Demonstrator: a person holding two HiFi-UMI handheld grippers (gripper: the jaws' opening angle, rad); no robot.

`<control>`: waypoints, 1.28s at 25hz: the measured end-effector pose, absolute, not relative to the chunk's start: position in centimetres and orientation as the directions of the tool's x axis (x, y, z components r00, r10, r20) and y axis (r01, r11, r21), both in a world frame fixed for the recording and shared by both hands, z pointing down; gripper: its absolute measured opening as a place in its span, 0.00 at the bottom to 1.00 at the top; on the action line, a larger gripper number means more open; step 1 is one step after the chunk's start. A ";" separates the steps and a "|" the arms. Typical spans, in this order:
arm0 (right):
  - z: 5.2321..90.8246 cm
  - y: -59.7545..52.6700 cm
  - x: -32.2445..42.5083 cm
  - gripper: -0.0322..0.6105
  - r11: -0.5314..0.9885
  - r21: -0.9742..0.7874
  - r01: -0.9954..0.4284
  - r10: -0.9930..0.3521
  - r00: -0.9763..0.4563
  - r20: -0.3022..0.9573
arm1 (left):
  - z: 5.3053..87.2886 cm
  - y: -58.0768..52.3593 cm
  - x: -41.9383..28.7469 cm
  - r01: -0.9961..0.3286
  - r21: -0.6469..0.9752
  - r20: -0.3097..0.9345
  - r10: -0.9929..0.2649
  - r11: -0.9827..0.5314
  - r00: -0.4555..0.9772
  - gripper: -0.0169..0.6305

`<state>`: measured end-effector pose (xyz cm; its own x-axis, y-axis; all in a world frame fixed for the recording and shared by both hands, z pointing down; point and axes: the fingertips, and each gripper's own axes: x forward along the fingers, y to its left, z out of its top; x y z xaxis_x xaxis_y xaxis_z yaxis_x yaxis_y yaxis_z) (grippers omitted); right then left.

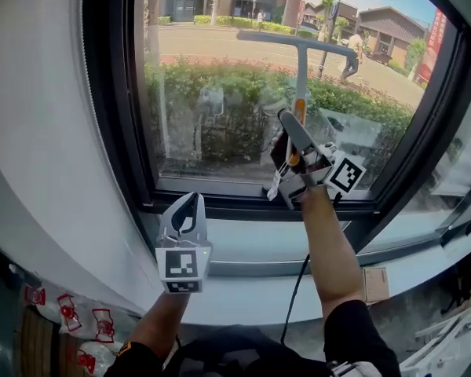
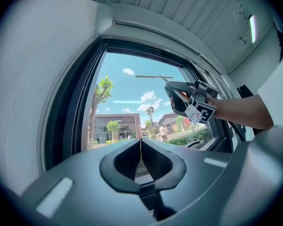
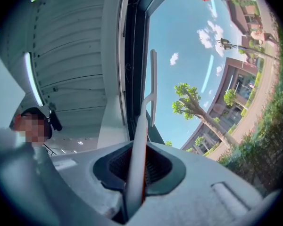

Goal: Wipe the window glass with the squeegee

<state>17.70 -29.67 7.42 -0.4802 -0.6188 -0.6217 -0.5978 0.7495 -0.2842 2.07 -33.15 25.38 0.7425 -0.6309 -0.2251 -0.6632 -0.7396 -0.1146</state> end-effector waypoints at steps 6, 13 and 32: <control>-0.4 -28.0 22.9 0.11 0.758 -0.187 -0.625 -0.580 -0.514 -0.632 | 18.8 -31.1 6.4 -0.676 -0.166 -0.328 -0.607 -0.718 0.724 0.04; -9.0 -27.6 26.8 0.11 0.789 -0.104 -0.605 -0.505 -0.543 -0.671 | 14.8 -30.7 9.1 -0.739 -0.202 -0.387 -0.641 -0.643 0.663 0.04; 1.3 -28.1 28.4 0.11 0.868 -0.227 -0.441 -0.479 -0.625 -0.617 | 18.5 -29.6 15.1 -0.737 -0.127 -0.323 -0.675 -0.663 0.663 0.04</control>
<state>28.35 -28.06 1.33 -0.6247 -0.4788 -0.6169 -0.4415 0.8681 -0.2268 15.10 -29.61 18.47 0.6632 -0.6753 -0.3227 -0.7373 -0.6635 -0.1270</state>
